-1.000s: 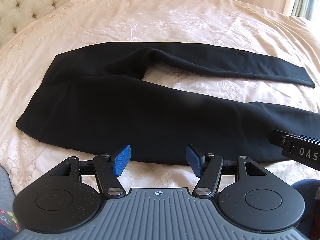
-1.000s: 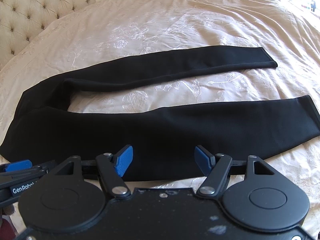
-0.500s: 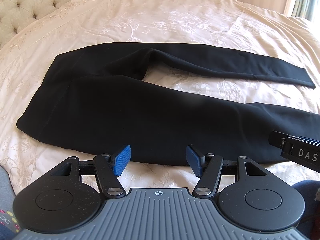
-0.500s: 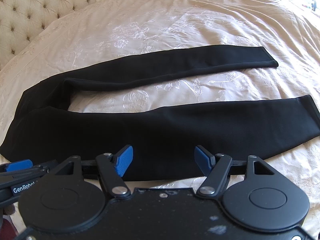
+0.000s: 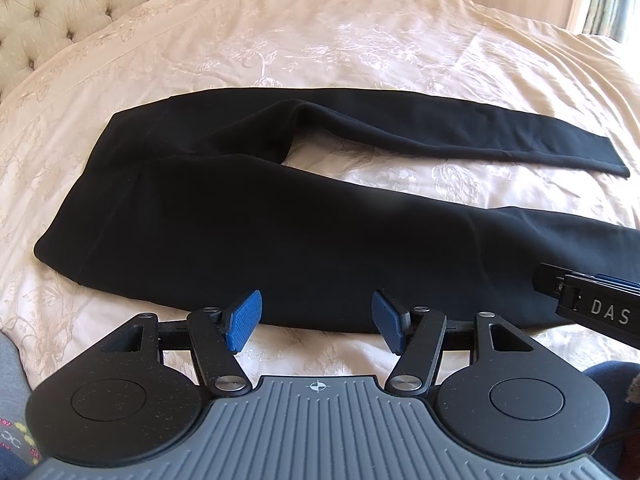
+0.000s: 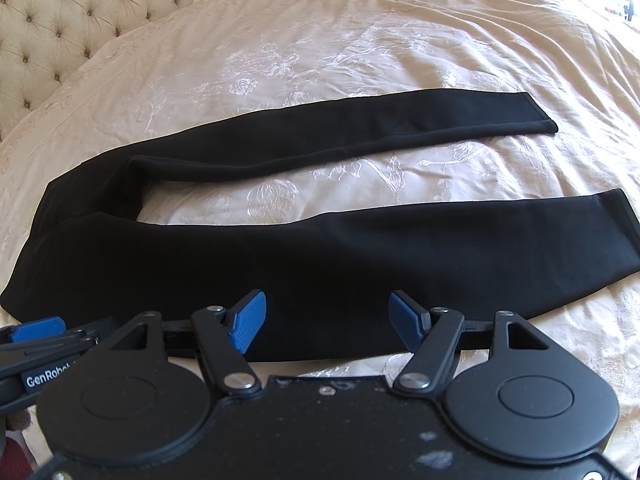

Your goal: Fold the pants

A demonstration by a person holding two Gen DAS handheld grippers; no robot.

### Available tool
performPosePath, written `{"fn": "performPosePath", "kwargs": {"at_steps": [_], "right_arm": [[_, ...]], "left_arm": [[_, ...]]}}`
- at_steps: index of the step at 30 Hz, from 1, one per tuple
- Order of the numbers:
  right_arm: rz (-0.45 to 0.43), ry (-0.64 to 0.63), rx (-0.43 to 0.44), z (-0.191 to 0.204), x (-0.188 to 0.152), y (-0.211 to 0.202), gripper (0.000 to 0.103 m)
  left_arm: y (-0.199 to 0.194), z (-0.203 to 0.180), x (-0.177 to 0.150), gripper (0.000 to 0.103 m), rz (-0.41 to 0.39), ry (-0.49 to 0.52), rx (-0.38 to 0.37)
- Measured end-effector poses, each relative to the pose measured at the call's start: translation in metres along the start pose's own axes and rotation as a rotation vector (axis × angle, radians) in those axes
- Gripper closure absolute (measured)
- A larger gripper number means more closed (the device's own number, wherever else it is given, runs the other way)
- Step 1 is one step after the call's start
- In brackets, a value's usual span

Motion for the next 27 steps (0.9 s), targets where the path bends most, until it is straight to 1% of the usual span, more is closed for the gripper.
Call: {"fn": "performPosePath", "kwargs": {"at_steps": [14,19,23,27], "right_arm": [[0.0,0.011,0.009,0.0,-0.001,-0.001,0.031],[0.009,0.027,0.018,-0.002,0.0,-0.001,0.031],[0.026,0.038,0.029,-0.005,0.002,0.0,0.031],[0.023,-0.002,0.027,-0.002,0.002,-0.006,0.031]], "left_arm": [[0.0,-0.001,-0.001,0.043,0.002,0.003,-0.001],[-0.007,-0.002,0.005,0.043,-0.009,-0.001,0.008],[-0.024,0.009,0.019,0.044,-0.033,-0.009,0.048],[-0.054,0.032,0.045,0.044,-0.072,-0.025,0.128]]}}
Point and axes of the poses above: each gripper's, at about its wrist camera, not at the fingertips, and y roughly the way its jaws point, z to its left, x to its top, the point moved 9 cm from there along y, roughly the way its jaws point, and after that the axes turned 15 degrees about y, right-handed, at the moved point
